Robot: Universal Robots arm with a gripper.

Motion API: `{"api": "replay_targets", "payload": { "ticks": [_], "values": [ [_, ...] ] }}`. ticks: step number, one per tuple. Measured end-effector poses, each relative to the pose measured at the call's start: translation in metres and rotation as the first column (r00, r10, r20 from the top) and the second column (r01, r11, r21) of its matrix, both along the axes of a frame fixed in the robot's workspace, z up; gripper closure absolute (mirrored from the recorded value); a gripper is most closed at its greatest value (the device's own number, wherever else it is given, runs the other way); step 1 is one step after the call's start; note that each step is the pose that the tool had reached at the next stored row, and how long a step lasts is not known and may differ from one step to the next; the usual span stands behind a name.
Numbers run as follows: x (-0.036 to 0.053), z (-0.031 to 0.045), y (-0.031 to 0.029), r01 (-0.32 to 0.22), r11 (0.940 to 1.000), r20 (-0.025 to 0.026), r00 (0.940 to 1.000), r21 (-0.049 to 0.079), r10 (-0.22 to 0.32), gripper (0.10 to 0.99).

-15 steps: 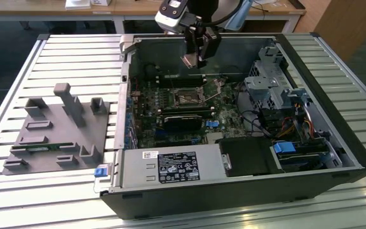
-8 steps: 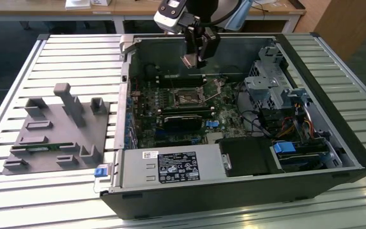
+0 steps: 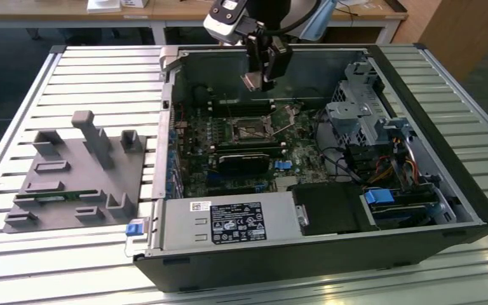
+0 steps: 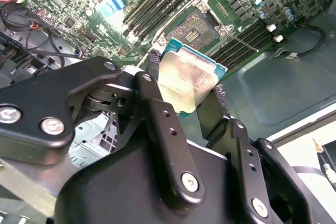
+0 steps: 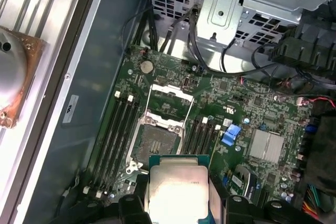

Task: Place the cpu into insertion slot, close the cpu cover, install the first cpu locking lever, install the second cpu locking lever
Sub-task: 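Place the cpu into insertion slot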

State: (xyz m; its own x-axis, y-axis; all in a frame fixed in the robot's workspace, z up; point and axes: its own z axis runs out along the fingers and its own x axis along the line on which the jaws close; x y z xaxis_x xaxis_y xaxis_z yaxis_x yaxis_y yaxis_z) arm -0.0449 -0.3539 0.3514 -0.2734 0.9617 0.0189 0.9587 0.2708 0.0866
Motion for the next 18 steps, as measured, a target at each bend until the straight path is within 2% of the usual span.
{"api": "replay_targets", "payload": {
  "ticks": [18],
  "values": [
    [-0.0012,-0.0006,0.0,0.056,0.9985,0.0,0.9985,0.0,-0.056,0.549]
  ]
}}
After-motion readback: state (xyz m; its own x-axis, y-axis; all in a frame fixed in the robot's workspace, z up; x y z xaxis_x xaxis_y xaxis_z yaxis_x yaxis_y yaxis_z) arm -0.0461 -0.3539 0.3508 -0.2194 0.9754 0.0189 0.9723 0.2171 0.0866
